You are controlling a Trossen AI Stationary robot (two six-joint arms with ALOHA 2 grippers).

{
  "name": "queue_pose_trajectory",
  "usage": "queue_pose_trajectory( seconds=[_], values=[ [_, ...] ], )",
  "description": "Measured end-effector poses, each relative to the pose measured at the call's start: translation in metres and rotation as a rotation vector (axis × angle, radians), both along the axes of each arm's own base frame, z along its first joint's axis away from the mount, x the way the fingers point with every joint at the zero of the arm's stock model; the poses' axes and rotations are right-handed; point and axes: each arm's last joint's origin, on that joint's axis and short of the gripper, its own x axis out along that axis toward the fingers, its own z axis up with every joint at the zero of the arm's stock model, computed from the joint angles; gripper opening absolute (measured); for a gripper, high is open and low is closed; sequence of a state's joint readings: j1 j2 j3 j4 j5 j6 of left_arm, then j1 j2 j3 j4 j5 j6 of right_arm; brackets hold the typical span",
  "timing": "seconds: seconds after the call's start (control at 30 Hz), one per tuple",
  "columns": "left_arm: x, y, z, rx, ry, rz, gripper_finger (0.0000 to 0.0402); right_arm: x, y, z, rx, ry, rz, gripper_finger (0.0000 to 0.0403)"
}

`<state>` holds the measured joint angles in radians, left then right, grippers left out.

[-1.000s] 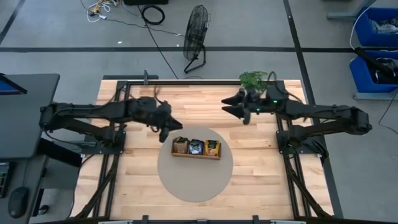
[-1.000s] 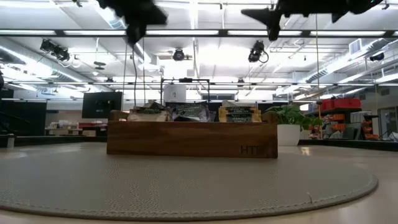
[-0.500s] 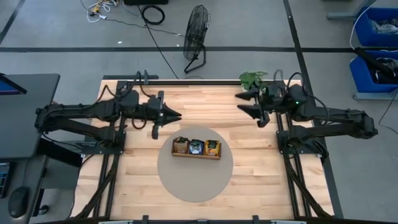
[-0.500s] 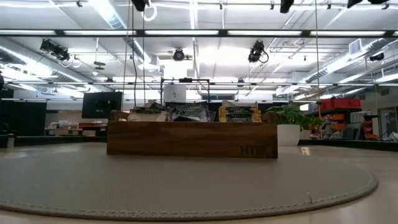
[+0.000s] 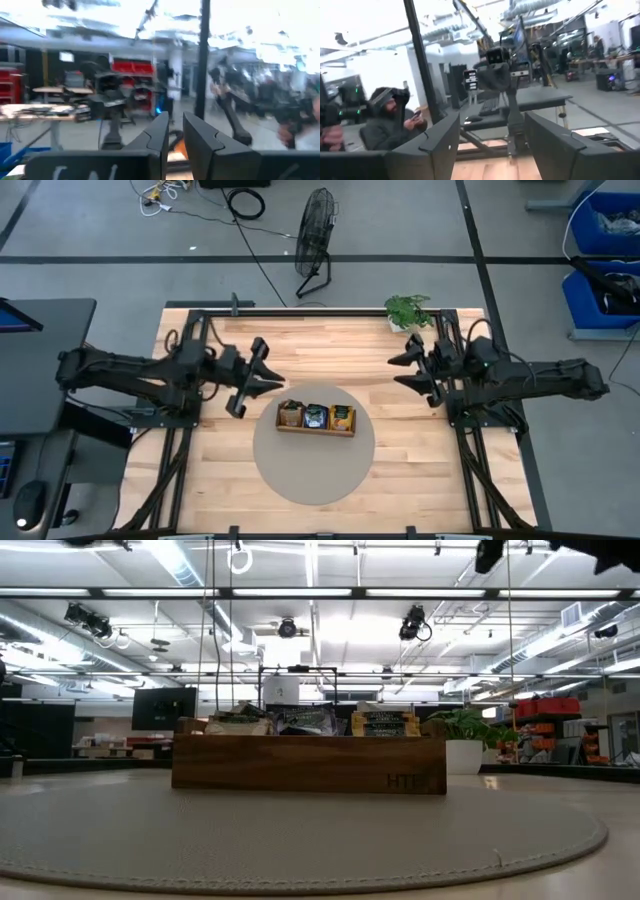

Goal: Pick & Place Tea
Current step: Return to Home Position

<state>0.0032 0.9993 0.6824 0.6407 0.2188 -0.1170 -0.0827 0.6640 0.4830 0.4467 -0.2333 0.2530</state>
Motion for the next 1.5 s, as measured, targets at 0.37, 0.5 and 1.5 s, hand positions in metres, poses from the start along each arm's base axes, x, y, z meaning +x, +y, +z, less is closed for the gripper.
queue_pose_trajectory(
  seconds=[0.37, 0.5, 1.5],
  values=[
    [-0.037, -0.001, -0.082, -0.176, 0.108, 0.014, 0.006, -0.024, 0.012, -0.037, 0.052, 0.053, -0.004, 0.0231],
    [-0.055, -0.001, -0.103, -0.197, 0.166, 0.011, 0.006, -0.032, 0.013, -0.046, 0.035, 0.057, -0.009, 0.0231],
    [-0.136, 0.003, -0.116, -0.178, 0.109, 0.093, 0.006, -0.08, 0.01, -0.072, -0.026, 0.074, -0.074, 0.0231]
  ],
)
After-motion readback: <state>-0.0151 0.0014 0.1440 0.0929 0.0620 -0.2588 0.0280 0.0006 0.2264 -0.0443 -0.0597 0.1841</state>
